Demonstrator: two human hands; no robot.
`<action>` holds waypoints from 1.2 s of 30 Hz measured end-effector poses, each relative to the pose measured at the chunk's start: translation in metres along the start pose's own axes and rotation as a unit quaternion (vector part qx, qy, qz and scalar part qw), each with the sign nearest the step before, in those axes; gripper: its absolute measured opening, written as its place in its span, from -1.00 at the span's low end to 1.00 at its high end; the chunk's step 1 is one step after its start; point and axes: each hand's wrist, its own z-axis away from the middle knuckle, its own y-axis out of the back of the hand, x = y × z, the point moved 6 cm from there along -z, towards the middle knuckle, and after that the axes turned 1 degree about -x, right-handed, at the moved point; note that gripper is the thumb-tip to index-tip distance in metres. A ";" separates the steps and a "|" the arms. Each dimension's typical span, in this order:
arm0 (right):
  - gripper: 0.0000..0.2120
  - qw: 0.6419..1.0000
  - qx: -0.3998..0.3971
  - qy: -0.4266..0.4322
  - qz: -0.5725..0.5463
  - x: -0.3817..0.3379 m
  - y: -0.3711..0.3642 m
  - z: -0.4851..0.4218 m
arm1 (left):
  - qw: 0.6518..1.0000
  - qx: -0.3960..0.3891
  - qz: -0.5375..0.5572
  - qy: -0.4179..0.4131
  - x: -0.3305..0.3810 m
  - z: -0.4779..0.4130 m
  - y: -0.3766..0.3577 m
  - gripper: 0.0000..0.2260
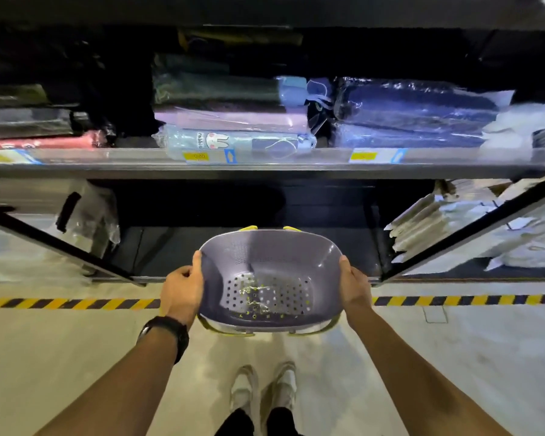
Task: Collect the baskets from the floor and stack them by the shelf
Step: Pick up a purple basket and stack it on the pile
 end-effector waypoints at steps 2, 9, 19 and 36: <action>-0.49 1.000 -0.018 0.005 0.005 -0.003 -0.007 -0.005 | 1.000 0.016 0.009 0.008 -0.005 -0.001 0.000 -0.28; -0.51 0.999 -0.029 -0.006 0.028 -0.005 -0.025 -0.027 | 0.999 0.038 0.018 0.025 -0.012 -0.017 -0.006 -0.31; -0.52 0.999 -0.023 -0.012 0.027 -0.006 -0.050 -0.049 | 0.999 0.036 0.008 0.036 -0.029 -0.052 -0.024 -0.37; -0.50 0.998 -0.020 -0.031 0.042 0.062 -0.116 -0.123 | 0.997 0.055 -0.004 0.047 -0.123 -0.120 -0.106 -0.46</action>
